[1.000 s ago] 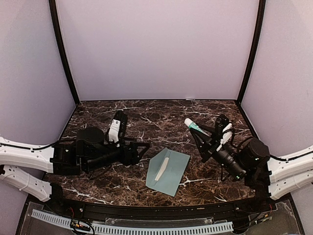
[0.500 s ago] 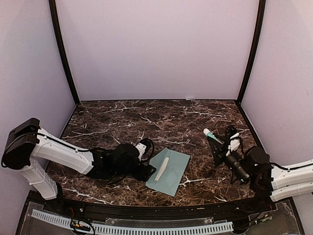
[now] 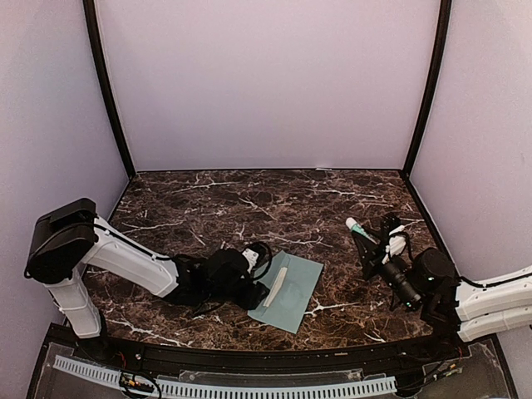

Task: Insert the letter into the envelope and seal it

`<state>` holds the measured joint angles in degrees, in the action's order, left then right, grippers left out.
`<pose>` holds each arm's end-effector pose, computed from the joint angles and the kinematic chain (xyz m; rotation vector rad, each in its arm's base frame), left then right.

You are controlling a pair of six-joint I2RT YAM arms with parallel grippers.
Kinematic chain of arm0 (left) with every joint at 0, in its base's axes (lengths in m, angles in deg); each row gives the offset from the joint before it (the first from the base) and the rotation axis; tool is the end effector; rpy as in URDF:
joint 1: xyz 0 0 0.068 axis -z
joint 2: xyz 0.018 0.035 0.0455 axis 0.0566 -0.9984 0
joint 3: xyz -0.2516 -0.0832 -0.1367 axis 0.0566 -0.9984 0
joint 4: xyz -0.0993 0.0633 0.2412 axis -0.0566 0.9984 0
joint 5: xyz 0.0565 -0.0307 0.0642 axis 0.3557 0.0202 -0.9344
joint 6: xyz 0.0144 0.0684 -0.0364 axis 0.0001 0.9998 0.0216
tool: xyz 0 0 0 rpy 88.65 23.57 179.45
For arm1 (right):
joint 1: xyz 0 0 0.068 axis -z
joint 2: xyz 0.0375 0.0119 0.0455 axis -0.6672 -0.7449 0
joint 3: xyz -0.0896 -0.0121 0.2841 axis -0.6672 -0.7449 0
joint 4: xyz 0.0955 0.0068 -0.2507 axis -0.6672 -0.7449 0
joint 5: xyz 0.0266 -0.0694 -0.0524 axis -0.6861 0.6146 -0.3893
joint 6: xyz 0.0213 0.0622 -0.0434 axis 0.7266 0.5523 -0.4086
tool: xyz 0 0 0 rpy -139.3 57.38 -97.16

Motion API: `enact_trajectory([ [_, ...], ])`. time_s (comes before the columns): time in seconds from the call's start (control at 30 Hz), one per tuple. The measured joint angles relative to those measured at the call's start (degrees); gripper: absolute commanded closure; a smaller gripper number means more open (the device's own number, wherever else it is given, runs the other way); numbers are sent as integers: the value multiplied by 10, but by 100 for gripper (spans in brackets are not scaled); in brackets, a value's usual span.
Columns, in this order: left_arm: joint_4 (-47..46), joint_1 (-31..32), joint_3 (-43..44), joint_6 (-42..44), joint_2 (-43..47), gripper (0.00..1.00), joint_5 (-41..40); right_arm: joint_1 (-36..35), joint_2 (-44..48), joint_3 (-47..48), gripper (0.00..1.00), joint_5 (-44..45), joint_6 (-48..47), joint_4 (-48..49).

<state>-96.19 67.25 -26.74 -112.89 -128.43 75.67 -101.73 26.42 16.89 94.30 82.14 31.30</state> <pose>0.1738 -0.3273 0.1335 0.6550 2.2051 -0.6333 0.1264 0.1491 0.2224 -0.3859 1.4185 0.3928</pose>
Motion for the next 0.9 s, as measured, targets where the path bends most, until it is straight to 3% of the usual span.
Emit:
enact_trajectory([
  [0.5, -21, 0, 16, -26, -34, 78, 20, 3, -23, 0, 100, -4, 0, 8],
  [0.67, -17, 8, 33, -37, -49, 98, 7, 6, -25, 0, 100, -5, 1, 8],
  [0.8, -8, 17, 44, -45, -56, 100, -13, 7, -28, 10, 100, -7, 11, -11],
  [0.9, -6, 24, 45, -53, -56, 100, -29, 8, -28, 52, 100, -10, 48, -84],
])
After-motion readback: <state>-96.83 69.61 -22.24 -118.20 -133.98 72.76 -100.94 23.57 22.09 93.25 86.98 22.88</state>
